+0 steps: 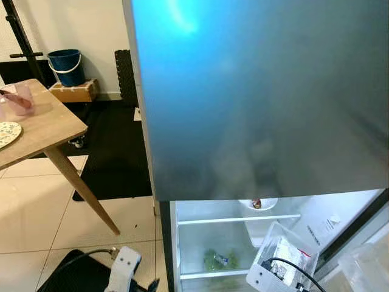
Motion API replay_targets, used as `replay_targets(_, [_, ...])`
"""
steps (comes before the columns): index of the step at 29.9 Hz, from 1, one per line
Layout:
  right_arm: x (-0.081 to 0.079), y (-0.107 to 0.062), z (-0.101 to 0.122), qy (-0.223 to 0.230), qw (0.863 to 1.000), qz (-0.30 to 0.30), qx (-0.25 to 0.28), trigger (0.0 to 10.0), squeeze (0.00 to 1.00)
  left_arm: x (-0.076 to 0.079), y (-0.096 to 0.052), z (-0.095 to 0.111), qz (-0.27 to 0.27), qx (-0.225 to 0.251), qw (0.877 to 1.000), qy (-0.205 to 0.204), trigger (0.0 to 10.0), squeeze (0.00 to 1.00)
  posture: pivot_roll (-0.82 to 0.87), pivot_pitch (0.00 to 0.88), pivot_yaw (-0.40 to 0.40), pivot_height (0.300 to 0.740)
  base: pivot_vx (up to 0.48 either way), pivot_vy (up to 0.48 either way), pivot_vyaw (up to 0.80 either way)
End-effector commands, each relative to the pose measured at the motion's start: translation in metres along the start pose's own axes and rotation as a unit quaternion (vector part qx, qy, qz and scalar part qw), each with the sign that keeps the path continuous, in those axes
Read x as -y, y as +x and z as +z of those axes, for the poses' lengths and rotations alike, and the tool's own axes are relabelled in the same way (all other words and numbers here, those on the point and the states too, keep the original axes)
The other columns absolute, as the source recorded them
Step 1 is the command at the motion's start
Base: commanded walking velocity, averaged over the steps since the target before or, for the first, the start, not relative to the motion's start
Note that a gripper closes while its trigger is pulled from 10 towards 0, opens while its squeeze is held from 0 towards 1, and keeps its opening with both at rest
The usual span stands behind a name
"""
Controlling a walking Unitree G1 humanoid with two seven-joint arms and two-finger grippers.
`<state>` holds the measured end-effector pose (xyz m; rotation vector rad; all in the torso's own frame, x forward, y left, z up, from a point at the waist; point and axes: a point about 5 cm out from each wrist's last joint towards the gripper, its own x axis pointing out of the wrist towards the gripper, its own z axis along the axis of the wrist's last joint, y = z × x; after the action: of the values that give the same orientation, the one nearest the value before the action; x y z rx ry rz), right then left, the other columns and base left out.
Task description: Restocking fridge
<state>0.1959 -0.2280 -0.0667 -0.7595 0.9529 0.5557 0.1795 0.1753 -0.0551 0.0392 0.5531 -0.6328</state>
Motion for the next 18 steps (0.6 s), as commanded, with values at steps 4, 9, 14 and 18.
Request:
replay_targets(4, [-0.001,0.001,0.001,-0.005,1.000,-0.005,-0.003,10.0,0.00,0.003,0.003,0.005,-0.048,-0.013,0.997,0.054,10.0,0.00,0.00,0.024,0.010,0.740,0.000,0.000,0.00])
replay_targets(9, [-0.002,0.001,-0.001,-0.004,1.000,-0.004,-0.007,10.0,0.00,0.012,0.030,0.037,-0.073,0.020,0.993,0.089,10.0,0.00,-0.02,0.022,0.013,0.740,0.000,0.000,-0.43])
replay_targets(14, [-0.005,0.001,0.000,-0.003,1.000,-0.003,-0.005,10.0,0.00,0.017,0.043,0.053,-0.073,0.044,0.992,0.096,10.0,0.00,-0.02,0.013,0.017,0.740,0.000,0.000,-0.79])
replay_targets(18, [-0.006,0.002,0.002,0.002,1.000,-0.004,0.002,10.0,0.00,0.017,0.045,0.057,-0.070,0.049,0.992,0.097,10.0,0.00,-0.02,0.013,0.020,0.740,0.000,0.000,-0.54])
